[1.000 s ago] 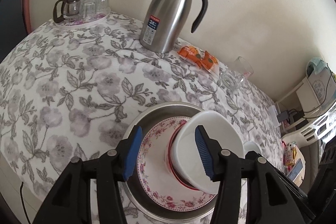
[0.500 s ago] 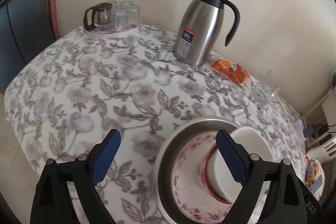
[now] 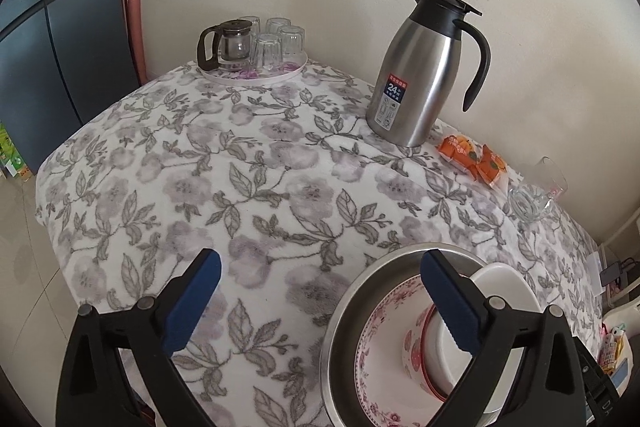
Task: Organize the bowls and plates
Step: 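Open both grippers to release the square bowl and withdraw, then move both grippers to the rim of the white round bowl on the cloth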
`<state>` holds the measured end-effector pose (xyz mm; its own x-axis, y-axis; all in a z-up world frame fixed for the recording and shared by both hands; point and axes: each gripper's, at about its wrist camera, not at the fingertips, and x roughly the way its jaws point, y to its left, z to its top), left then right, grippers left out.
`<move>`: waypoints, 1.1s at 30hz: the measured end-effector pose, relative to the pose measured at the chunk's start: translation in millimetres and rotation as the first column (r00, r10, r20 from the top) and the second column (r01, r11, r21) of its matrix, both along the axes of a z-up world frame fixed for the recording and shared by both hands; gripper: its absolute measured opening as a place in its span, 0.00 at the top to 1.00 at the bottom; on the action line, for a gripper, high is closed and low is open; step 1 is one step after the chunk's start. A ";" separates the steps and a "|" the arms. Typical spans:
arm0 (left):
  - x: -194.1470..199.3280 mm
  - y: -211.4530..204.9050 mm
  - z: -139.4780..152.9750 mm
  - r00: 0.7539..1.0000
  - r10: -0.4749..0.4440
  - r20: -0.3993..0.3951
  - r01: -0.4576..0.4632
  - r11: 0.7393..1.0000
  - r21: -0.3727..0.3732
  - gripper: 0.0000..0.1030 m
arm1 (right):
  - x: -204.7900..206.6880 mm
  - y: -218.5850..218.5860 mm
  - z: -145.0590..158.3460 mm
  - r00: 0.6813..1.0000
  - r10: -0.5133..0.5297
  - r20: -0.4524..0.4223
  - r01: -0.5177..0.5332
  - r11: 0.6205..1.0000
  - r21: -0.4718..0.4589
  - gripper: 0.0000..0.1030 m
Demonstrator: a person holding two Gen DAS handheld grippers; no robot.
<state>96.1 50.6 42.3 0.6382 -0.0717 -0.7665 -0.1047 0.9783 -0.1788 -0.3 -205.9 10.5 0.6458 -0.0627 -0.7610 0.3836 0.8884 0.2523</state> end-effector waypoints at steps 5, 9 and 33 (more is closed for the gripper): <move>-7.8 -7.1 13.2 0.998 -0.022 0.062 0.024 1.000 -0.017 0.03 | -4.9 -12.8 1.6 1.000 -0.027 0.004 0.027 1.000 0.005 0.00; -18.6 -20.5 29.1 0.983 -0.093 0.160 0.101 0.994 -0.041 0.03 | -13.1 -30.8 6.3 0.997 -0.078 0.019 0.078 0.997 0.002 0.00; -79.6 -159.2 60.8 0.769 -0.564 0.301 0.615 0.781 -0.107 0.03 | -83.2 -157.2 -17.1 0.920 -0.393 -0.002 0.388 0.906 0.168 0.00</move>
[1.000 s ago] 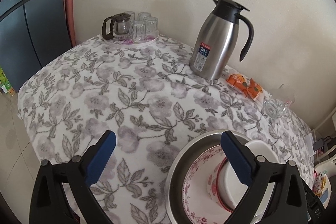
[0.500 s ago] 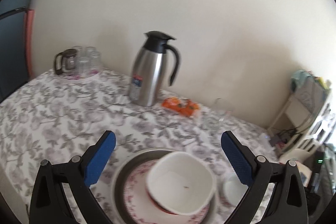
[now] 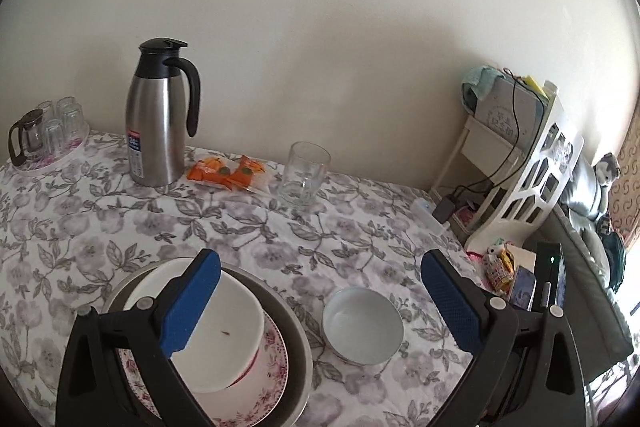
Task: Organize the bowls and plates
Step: 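Move both grippers to the rim of the white round bowl on the cloth, then close both grippers on the round bowl's rim and lift it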
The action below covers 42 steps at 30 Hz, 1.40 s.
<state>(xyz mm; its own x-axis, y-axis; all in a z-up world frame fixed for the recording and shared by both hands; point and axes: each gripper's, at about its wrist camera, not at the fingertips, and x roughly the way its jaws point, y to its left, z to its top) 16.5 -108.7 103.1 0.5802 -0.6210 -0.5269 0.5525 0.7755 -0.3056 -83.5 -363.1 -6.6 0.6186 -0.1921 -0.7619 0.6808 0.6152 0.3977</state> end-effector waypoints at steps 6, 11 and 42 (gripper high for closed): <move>14.6 -28.8 -27.2 0.993 -0.058 -0.106 0.062 0.997 0.037 0.03 | 4.7 1.4 -8.6 1.000 0.019 -0.019 -0.019 1.000 0.016 0.00; 29.3 -38.9 -55.2 0.970 -0.084 -0.229 0.094 0.995 0.034 0.04 | 13.4 0.7 -27.1 0.997 0.042 -0.066 -0.039 0.998 0.050 0.03; 57.1 -137.5 -129.7 0.936 -0.122 -0.330 0.239 0.909 0.342 0.61 | 38.9 10.7 -69.3 0.971 0.147 -0.189 -0.124 0.984 0.125 0.65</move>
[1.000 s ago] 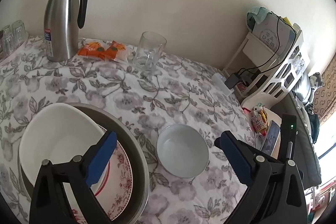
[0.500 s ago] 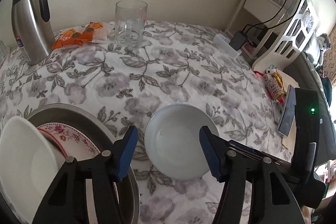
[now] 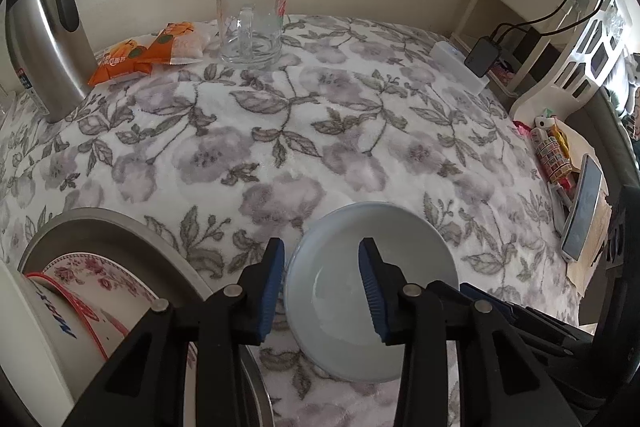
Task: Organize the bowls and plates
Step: 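Close both grippers on the round bowl's rim and lift it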
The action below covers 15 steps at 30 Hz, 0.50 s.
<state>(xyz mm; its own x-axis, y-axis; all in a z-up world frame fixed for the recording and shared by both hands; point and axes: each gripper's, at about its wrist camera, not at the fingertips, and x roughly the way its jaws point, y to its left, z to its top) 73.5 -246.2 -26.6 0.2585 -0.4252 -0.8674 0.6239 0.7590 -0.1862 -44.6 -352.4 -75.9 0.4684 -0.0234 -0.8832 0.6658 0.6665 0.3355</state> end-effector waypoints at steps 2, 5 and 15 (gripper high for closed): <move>0.0 -0.7 -3.5 1.000 -0.002 0.002 0.002 1.000 0.007 0.61 | 0.5 0.3 -0.7 1.000 0.005 -0.003 -0.005 1.000 0.000 0.65; -2.0 -4.0 -9.8 1.000 -0.017 0.004 0.017 1.000 0.024 0.61 | 0.8 0.9 -1.5 1.000 0.009 -0.004 -0.009 1.000 0.004 0.69; -2.0 -8.7 -23.2 1.000 -0.026 -0.001 0.026 0.998 0.058 0.64 | 2.1 3.5 -4.8 1.000 0.022 -0.014 -0.021 1.000 0.014 0.71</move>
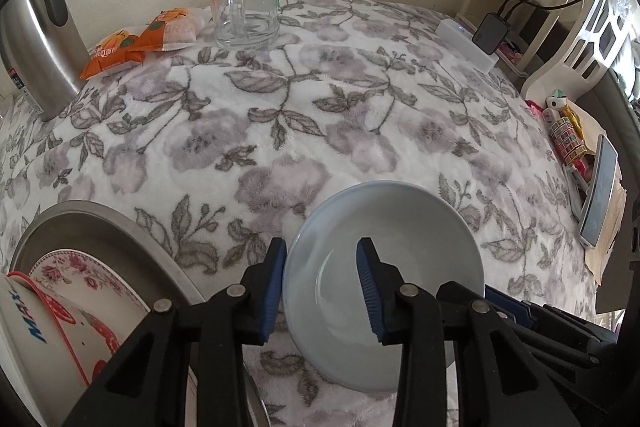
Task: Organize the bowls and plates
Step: 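Close both grippers on the round bowl's rim and lift it, then carry the white round bowl over the basin with both grippers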
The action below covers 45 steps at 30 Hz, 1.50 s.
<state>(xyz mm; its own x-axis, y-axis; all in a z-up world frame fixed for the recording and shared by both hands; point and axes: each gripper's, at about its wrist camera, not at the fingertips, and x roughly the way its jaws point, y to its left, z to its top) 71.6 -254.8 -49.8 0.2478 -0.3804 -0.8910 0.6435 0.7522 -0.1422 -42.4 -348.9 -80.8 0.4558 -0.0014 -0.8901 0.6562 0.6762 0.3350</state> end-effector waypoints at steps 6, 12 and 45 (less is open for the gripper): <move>2.6 -3.0 -12.7 1.000 -0.008 -0.013 0.009 1.000 0.023 0.69 | 5.4 3.5 -2.6 1.000 0.023 -0.012 -0.023 1.000 -0.010 0.77; 3.0 -1.5 -12.1 1.000 -0.014 -0.019 0.014 1.000 0.005 0.69 | 11.0 7.9 -4.5 0.999 0.051 -0.014 -0.051 0.999 -0.008 0.86; -18.5 18.3 76.1 0.997 -0.028 0.067 0.039 0.984 -0.173 0.69 | -20.5 13.5 71.6 0.985 0.020 0.173 -0.005 0.996 -0.090 0.86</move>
<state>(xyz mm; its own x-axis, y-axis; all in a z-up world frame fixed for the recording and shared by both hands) 53.0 -236.6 26.3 0.2865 -0.5373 -0.7932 0.6801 0.6972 -0.2267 -63.0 -335.3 -9.1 0.6036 -0.0704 -0.7942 0.5848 0.7162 0.3809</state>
